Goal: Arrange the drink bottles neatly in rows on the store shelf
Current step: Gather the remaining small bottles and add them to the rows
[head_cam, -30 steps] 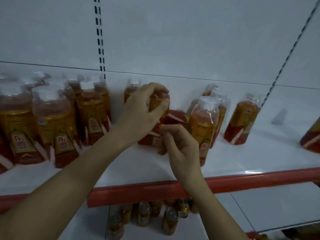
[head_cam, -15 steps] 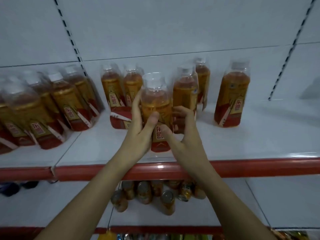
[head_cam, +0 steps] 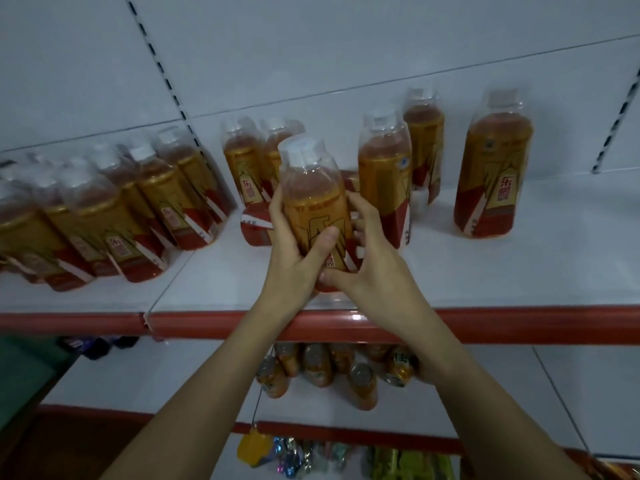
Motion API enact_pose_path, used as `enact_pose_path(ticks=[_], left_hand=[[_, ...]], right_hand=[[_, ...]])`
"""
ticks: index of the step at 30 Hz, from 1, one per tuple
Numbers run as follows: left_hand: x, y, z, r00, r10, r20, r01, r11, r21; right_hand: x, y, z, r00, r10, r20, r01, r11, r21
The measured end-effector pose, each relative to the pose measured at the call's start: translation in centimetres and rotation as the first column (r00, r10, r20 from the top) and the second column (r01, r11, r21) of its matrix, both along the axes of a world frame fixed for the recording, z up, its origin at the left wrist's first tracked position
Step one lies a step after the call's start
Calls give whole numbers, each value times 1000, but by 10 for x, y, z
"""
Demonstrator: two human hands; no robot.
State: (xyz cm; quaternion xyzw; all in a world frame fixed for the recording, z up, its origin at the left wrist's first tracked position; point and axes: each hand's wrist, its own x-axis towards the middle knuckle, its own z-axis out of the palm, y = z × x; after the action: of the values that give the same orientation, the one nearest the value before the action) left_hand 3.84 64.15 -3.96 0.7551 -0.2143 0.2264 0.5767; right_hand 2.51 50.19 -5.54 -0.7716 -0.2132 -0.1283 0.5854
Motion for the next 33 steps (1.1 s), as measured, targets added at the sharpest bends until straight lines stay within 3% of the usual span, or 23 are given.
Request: enact_pose_path(ticks=[4,8,12,16,20,25,30,33], left_hand=[[-9,6,2,998,11,69,-10,1000,-15],[-12,24,21,990,31,140,-40,997,65],[-18,39,39,996,-48,77,43,997,65],[-22,58,53,991,-128,30,123,984,130],[-19,95,71,997,-66,40,55,972,228],[-6,175,85,997,-13,-76,34,960,278],[15,233,104,984,180,19,-161,821,548],[25,244,104,940,289,179,-328,632,702]], right_hand=[[-7,-5,1,997,81,14,-81,996,28],[-13,-2,3,994,110,29,-111,993,35],[-19,4,9,996,56,70,-56,998,0],[-26,28,6,997,-44,58,39,996,77],[-14,71,11,999,-29,30,27,998,51],[10,148,15,999,-34,-37,34,999,19],[37,217,18,996,-43,-84,46,998,38],[52,239,12,993,-61,-105,64,998,19]])
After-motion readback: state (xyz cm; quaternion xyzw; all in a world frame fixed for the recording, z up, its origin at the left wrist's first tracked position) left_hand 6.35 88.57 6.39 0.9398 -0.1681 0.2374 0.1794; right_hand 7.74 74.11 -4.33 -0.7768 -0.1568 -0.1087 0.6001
